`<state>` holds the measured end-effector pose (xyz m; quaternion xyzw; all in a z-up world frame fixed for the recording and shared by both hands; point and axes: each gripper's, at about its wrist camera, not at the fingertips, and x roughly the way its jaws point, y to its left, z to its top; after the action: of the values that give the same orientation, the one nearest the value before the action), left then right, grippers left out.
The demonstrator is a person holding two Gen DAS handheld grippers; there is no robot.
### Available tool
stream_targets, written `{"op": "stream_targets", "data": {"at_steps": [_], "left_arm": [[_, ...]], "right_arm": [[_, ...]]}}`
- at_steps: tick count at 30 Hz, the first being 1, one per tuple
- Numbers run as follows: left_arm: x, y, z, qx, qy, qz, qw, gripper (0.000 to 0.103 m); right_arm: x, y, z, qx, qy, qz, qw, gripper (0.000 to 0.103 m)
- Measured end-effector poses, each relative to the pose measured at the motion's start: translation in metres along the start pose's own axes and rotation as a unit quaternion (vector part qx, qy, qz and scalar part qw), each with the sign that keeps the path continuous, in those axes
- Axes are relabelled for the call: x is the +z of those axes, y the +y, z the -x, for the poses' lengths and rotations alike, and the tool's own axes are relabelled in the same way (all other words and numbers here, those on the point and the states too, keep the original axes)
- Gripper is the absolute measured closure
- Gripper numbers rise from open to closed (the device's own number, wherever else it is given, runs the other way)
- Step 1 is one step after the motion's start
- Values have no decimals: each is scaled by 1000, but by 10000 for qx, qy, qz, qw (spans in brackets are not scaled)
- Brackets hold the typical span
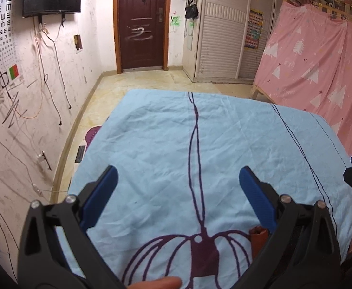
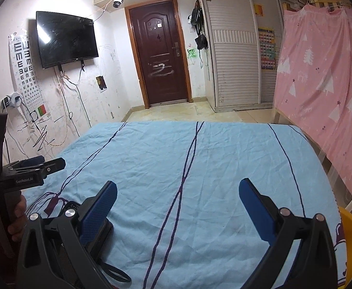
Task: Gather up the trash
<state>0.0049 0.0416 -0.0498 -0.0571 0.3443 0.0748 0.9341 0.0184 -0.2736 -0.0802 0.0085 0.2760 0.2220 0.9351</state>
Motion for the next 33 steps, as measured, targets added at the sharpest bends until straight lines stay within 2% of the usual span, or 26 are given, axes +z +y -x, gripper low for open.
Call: {"op": "stream_targets", "data": {"at_steps": [33], "left_arm": [[-2, 0, -2, 6, 12, 7, 10000, 6]], "right_arm": [[-2, 1, -2, -27, 36, -4, 10000, 9]]}}
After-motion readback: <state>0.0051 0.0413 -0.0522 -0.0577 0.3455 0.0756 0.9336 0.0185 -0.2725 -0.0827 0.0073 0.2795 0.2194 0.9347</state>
